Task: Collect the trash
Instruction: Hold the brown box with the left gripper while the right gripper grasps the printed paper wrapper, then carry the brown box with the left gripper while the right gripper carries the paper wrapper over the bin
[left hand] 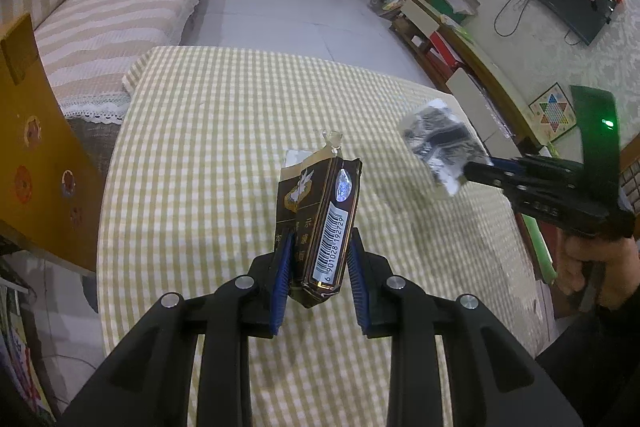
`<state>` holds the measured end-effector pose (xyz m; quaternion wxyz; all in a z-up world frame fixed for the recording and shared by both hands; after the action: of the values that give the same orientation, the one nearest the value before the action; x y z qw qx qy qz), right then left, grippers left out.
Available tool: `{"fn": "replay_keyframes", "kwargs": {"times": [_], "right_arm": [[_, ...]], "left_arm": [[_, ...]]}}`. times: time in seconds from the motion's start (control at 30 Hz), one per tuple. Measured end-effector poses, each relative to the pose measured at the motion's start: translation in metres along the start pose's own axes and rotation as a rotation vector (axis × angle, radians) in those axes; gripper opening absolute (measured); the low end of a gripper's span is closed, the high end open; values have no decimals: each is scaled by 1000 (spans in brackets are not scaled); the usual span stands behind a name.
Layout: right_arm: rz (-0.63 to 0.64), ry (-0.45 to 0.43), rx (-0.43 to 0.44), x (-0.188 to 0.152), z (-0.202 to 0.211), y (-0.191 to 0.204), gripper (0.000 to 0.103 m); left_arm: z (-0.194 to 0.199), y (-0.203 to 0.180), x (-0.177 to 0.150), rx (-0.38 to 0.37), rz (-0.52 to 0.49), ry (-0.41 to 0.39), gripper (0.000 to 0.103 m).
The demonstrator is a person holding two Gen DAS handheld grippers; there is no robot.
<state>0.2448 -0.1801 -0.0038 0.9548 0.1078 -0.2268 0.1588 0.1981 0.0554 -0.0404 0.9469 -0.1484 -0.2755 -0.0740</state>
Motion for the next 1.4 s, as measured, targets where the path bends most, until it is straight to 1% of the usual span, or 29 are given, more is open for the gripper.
{"fn": "replay_keyframes", "kwargs": {"times": [0.2, 0.47, 0.7, 0.8, 0.93, 1.0, 1.07, 1.2, 1.27, 1.33, 1.4], "right_arm": [[-62, -53, -25, -22, 42, -21, 21], [-142, -102, -30, -48, 90, -55, 21], [-197, -140, -38, -60, 119, -80, 21], [-204, -163, -69, -64, 129, -94, 21], [-261, -196, -51, -72, 136, -114, 21], [-285, -198, -31, -76, 133, -116, 21], [-288, -181, -8, -82, 130, -114, 21], [-241, -138, 33, -86, 121, -99, 21], [-205, -137, 34, -87, 123, -92, 21], [-182, -144, 54, -86, 126, -83, 21], [-175, -140, 60, -88, 125, -81, 21]], "left_arm": [[8, -23, -3, 1, -17, -1, 24], [14, -55, 0, 4, -46, -2, 24], [14, -89, 6, -13, -89, 8, 24], [13, -105, 9, -19, -112, 12, 24], [13, -127, 12, -23, -140, 20, 24], [15, -137, 13, -24, -152, 24, 24], [18, -147, 15, -16, -157, 27, 24], [26, -153, 12, 8, -128, 34, 24], [31, -151, 6, 31, -108, 45, 24], [32, -151, 0, 52, -100, 57, 24], [33, -148, -5, 72, -87, 74, 24]]}}
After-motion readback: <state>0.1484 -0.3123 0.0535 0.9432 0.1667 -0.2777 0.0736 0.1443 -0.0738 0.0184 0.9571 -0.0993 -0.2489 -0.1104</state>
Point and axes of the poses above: each gripper's, at about its wrist camera, not at the fingertips, and z roughly against the way its jaws point, y to its left, x to its top, the point moved 3 cm from there along -z, roughly the way its jaws point, and after that the axes turned 9 degrees about -z, right-handed, at the moved point
